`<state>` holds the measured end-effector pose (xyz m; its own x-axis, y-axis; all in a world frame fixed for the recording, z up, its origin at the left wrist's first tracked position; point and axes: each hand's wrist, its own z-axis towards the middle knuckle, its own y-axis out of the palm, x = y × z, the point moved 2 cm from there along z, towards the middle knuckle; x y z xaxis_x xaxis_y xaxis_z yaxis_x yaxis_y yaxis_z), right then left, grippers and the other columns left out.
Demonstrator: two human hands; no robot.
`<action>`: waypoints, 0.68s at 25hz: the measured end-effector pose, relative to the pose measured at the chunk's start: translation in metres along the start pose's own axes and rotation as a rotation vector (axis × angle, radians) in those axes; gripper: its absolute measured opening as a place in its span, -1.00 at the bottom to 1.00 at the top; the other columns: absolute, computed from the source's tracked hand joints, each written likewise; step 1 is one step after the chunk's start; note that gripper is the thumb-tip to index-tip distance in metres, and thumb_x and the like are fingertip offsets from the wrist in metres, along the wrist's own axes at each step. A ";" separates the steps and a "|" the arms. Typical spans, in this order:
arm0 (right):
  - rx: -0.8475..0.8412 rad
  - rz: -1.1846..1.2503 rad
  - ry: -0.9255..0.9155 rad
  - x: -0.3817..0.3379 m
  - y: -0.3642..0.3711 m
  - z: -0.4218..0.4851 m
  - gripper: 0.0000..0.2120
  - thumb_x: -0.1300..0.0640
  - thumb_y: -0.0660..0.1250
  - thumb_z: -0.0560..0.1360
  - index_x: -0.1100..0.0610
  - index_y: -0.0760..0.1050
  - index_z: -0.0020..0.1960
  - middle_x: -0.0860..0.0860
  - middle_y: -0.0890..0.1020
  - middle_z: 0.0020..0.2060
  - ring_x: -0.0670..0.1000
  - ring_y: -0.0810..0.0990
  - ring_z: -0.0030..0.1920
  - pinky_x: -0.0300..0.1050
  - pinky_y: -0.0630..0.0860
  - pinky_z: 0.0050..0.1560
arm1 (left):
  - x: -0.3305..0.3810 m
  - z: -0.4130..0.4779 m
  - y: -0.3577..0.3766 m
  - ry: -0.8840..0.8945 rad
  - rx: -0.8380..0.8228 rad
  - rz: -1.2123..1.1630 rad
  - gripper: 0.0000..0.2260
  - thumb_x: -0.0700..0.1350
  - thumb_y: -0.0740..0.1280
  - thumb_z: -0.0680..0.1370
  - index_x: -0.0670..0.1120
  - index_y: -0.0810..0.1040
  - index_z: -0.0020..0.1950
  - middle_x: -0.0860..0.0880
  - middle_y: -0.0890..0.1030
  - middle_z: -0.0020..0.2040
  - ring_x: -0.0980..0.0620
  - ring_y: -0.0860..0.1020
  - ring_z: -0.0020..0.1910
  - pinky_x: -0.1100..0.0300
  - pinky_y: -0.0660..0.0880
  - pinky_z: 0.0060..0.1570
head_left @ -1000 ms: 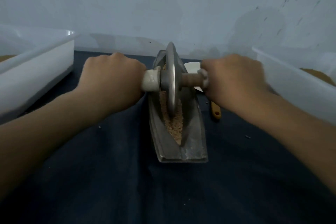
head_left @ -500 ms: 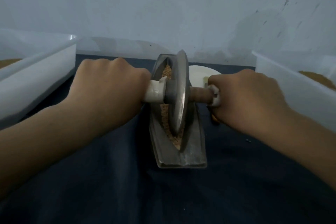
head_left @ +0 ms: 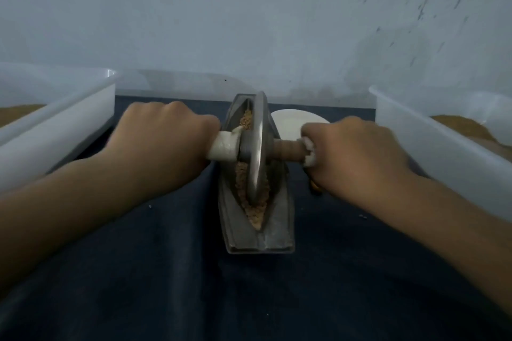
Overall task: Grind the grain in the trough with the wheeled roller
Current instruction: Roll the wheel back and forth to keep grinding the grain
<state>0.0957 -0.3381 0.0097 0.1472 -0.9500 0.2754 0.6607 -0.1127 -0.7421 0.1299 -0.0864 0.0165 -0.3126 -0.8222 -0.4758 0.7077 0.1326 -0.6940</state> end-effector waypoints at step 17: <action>-0.054 -0.001 -0.007 0.003 -0.002 -0.003 -0.59 -0.05 0.40 0.09 -0.14 0.12 -0.40 -0.16 0.21 -0.55 -0.13 0.15 -0.56 -0.35 0.02 -0.44 | 0.001 -0.013 0.001 -0.066 0.029 -0.059 -0.63 -0.10 0.42 0.30 -0.01 0.18 -0.33 0.00 0.27 -0.53 -0.01 0.17 -0.58 0.29 0.03 -0.41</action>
<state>0.0930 -0.3411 0.0102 0.1517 -0.9480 0.2799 0.6203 -0.1291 -0.7736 0.1220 -0.0795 0.0086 -0.3128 -0.8627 -0.3973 0.7073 0.0676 -0.7037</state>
